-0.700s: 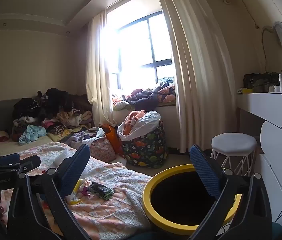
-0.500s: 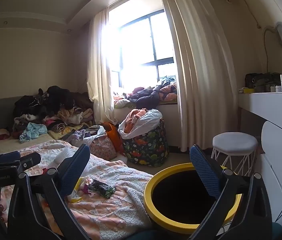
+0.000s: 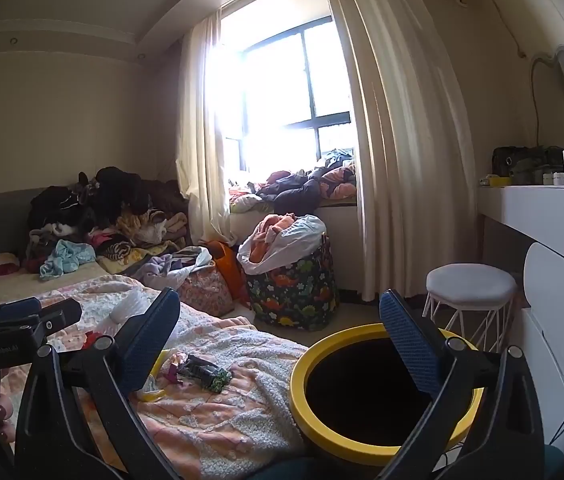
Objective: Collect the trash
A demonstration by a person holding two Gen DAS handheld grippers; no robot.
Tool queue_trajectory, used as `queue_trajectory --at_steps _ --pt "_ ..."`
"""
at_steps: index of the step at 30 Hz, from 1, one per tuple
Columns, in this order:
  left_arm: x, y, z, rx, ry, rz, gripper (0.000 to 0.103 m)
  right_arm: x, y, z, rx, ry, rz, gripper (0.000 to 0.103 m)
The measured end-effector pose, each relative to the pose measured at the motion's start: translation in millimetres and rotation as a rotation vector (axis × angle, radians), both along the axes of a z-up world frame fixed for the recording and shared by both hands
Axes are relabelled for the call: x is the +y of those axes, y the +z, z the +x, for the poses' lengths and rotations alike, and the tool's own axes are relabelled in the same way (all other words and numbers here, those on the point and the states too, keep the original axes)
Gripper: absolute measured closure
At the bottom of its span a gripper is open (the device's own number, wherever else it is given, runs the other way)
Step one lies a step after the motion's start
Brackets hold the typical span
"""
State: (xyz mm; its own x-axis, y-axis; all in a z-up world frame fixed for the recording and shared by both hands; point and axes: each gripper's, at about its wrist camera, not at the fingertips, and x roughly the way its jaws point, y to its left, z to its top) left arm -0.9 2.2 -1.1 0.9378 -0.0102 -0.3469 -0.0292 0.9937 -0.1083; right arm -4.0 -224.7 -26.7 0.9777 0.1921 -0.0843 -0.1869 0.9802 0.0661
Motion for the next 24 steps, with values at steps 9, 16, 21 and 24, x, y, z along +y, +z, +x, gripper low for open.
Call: queue_trajectory --at_steps 9,16,21,24 --pt "1.6 -1.4 0.2 0.0 -0.001 0.0 0.011 1.3 -3.1 3.6 0.004 0.0 0.002 0.006" --pt "1.8 -1.2 0.0 0.0 -0.001 0.0 0.011 -0.3 -0.9 4.3 0.008 0.003 0.002 0.006" --pt "1.9 -1.1 0.1 -0.001 -0.001 -0.001 0.011 0.0 -1.7 4.8 0.008 0.002 0.003 0.006" --pt "1.8 -1.2 0.1 -0.001 0.0 0.0 0.011 -0.7 0.1 4.4 0.008 0.001 0.005 0.006"
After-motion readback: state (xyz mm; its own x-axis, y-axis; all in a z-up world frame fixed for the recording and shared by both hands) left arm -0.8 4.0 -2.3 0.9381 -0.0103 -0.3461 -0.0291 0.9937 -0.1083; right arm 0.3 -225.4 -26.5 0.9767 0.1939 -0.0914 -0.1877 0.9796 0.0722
